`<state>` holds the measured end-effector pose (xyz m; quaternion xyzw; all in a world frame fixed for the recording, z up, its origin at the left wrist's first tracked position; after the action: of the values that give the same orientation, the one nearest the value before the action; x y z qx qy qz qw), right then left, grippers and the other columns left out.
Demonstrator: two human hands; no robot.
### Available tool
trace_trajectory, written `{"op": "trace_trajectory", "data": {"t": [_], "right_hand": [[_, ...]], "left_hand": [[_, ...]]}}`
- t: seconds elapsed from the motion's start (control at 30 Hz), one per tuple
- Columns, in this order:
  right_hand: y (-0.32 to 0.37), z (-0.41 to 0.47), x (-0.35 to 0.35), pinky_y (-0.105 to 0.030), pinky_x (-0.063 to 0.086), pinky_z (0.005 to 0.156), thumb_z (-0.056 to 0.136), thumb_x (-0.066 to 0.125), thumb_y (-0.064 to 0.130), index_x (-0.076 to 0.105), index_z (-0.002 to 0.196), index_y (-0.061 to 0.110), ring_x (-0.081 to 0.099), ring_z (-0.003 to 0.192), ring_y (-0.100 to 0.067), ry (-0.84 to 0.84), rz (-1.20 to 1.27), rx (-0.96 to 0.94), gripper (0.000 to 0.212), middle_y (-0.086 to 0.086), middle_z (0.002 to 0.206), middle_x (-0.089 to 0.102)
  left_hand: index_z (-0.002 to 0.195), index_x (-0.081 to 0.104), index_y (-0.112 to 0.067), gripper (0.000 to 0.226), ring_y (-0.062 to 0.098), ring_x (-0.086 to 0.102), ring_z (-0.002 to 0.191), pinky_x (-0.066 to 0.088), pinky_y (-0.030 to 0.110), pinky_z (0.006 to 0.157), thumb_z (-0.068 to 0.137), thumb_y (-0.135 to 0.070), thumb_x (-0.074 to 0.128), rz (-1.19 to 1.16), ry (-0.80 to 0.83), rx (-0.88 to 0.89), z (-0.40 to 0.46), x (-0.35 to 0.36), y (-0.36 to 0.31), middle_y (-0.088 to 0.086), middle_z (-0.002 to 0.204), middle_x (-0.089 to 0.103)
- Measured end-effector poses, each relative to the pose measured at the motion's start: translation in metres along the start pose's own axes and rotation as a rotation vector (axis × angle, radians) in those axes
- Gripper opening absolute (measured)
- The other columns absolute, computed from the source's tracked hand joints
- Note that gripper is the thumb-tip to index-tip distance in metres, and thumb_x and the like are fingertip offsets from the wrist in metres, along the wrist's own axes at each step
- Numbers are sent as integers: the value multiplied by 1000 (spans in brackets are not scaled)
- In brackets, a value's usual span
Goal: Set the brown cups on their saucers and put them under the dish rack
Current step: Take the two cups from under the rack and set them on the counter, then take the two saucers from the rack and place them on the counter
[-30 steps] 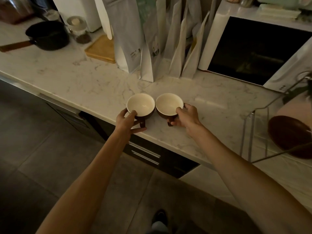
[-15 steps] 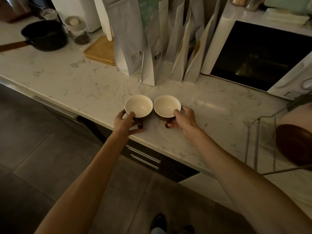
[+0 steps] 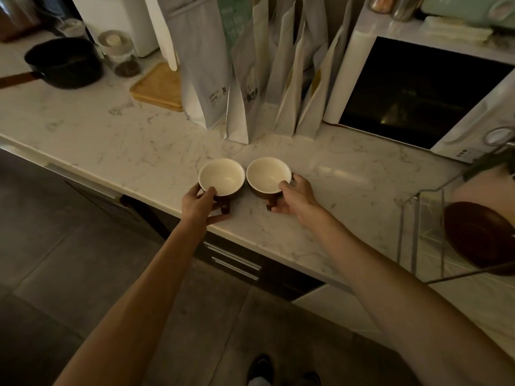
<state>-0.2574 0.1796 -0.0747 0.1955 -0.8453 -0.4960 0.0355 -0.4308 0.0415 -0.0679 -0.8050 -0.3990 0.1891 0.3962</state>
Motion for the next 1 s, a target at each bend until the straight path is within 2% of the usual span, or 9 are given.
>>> {"op": "trace_trajectory", "data": {"t": [0.13,0.23,0.3,0.37,0.43,0.57,0.7,0.83,1.0], "right_hand": [[7,-8,-12,-43,62,55,92,53,34,49,135,19,70,92,-34,-77,-243,-48,46,-12,122,64],[17,-23,-24,-45,61,73,93,46,47,44,138,16,71,91,-29,-159,-486,-120,55,-6,125,63],[26,-34,-34,-41,55,86,94,43,48,45,137,17,66,103,-31,-222,-702,-204,53,-8,126,63],[34,-46,-40,-36,46,84,97,43,45,47,135,16,60,113,-32,-245,-883,-273,48,-9,129,61],[40,-59,-44,-35,41,75,97,42,44,50,131,16,60,111,-32,-228,-1024,-339,45,-9,126,62],[43,-90,-50,-38,46,80,97,43,41,47,134,16,60,110,-32,-133,-1200,-469,45,-11,127,60],[39,-125,-61,-39,49,83,95,46,42,49,132,17,60,110,-30,14,-1351,-525,45,-11,129,60],[26,-154,-85,-38,43,90,95,47,49,39,144,24,52,125,-28,143,-1443,-426,56,-8,144,50],[4,-186,-125,-39,41,96,93,48,54,32,149,28,45,132,-25,222,-1395,-308,63,-3,148,46]], "left_hand": [[147,32,-24,59,31,62,108,59,48,75,95,-24,58,118,-5,53,-4,-3,-4,14,131,52],[149,28,-23,64,34,57,118,55,50,86,94,-37,56,293,-48,147,-10,-9,-7,16,142,47],[149,28,-21,65,35,50,127,47,52,99,93,-42,55,480,-110,265,-17,-14,-13,16,145,46],[147,32,-20,63,34,46,130,40,53,106,93,-44,53,618,-171,392,-29,-17,-23,15,145,46],[143,38,-19,57,34,50,126,41,51,103,93,-44,52,750,-164,519,-46,-12,-35,15,140,50],[138,46,-18,49,35,56,118,44,46,97,94,-41,50,1109,31,708,-84,20,-40,15,130,59],[136,47,-21,48,31,60,116,47,45,96,93,-43,51,1425,337,866,-122,53,-21,12,125,63],[149,29,-29,62,24,40,137,33,41,110,94,-51,47,1707,590,727,-152,76,8,4,151,41],[150,24,-32,63,21,35,140,29,38,113,94,-52,45,1754,733,746,-189,99,31,0,155,35]]}}
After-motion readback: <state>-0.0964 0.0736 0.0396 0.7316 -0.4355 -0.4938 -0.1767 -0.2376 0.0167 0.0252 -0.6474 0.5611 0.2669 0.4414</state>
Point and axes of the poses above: each hand's wrist, its own z-axis towards the middle knuckle, its own x-axis out of the palm, y = z × x, the point moved 5 cm from there along z, towards the middle knuckle
